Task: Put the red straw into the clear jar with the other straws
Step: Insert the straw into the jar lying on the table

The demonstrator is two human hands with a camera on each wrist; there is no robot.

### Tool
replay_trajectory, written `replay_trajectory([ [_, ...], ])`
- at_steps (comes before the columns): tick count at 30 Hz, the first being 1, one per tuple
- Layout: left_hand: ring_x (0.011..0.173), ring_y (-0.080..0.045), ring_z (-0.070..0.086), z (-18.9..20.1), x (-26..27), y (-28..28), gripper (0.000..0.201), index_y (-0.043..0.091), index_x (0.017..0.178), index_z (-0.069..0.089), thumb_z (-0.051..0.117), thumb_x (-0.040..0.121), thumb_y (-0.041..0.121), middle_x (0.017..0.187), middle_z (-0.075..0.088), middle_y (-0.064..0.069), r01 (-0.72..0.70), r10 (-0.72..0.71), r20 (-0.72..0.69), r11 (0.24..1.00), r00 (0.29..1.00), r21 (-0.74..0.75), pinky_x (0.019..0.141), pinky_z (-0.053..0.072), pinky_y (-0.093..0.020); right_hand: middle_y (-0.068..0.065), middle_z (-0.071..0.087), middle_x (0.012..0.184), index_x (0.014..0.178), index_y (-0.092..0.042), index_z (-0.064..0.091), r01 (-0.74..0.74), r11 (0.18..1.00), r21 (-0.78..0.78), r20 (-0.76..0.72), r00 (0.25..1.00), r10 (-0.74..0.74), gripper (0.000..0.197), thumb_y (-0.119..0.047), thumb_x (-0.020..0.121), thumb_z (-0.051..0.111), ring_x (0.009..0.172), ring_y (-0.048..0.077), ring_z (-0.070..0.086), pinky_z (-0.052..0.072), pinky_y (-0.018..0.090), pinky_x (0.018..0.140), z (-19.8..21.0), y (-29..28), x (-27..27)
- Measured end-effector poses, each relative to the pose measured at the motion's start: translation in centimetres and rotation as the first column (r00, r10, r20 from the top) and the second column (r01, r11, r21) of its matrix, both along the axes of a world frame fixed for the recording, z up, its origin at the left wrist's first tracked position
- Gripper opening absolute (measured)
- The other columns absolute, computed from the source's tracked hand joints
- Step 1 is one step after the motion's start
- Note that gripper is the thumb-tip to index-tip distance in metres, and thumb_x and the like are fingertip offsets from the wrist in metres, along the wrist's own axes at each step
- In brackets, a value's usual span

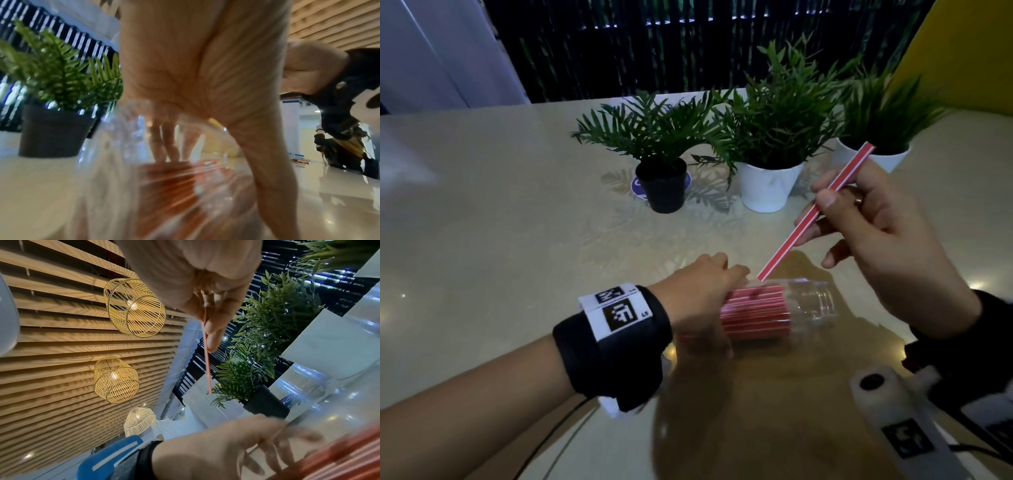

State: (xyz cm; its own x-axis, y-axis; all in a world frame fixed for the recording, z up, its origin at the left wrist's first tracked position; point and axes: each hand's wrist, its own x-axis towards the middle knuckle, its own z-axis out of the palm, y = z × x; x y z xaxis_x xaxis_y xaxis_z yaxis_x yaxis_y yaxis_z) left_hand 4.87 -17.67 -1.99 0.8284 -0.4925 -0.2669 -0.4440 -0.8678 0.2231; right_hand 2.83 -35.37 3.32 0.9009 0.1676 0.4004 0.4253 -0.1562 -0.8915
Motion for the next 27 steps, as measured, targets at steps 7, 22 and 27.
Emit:
replay_trajectory([
  [7, 0.091, -0.021, 0.056, -0.1, -0.8, 2.0, 0.071, 0.024, 0.111, 0.042, 0.083, 0.053, 0.032, 0.105, 0.058, -0.001, -0.135, 0.118, -0.091, 0.965, 0.989, -0.223, 0.076, 0.049, -0.035, 0.004, 0.057, 0.074, 0.082, -0.027, 0.048, -0.008, 1.0, -0.005, 0.037, 0.999, 0.008, 0.009, -0.024, 0.088, 0.042, 0.066, 0.009, 0.067, 0.046, 0.02, 0.041, 0.5, 0.0, 0.3],
  [22, 0.114, 0.002, 0.054, 0.1, -4.3, 4.6, 0.079, 0.034, 0.131, 0.025, 0.066, 0.064, 0.046, 0.125, 0.052, 0.014, -0.344, 0.156, -0.307, 0.483, 0.939, -0.805, 0.094, 0.05, -0.022, -0.004, 0.048, 0.078, 0.086, -0.024, 0.042, 0.137, 0.988, 0.076, 0.33, 0.931, -0.154, 0.013, -0.015, 0.094, 0.036, 0.064, 0.004, 0.062, 0.04, 0.014, 0.04, 6.2, 0.7, 3.2],
  [27, 0.115, -0.001, 0.055, 0.5, -4.6, 4.5, 0.074, 0.032, 0.128, 0.028, 0.07, 0.067, 0.036, 0.12, 0.056, 0.022, -0.323, 0.15, -0.287, 0.423, 0.946, -0.847, 0.098, 0.048, -0.028, 0.003, 0.052, 0.074, 0.089, -0.018, 0.047, 0.022, 0.995, -0.102, 0.258, 0.966, 0.006, 0.007, -0.012, 0.088, 0.048, 0.072, 0.025, 0.059, 0.048, 0.019, 0.056, 6.0, 3.6, 2.6],
])
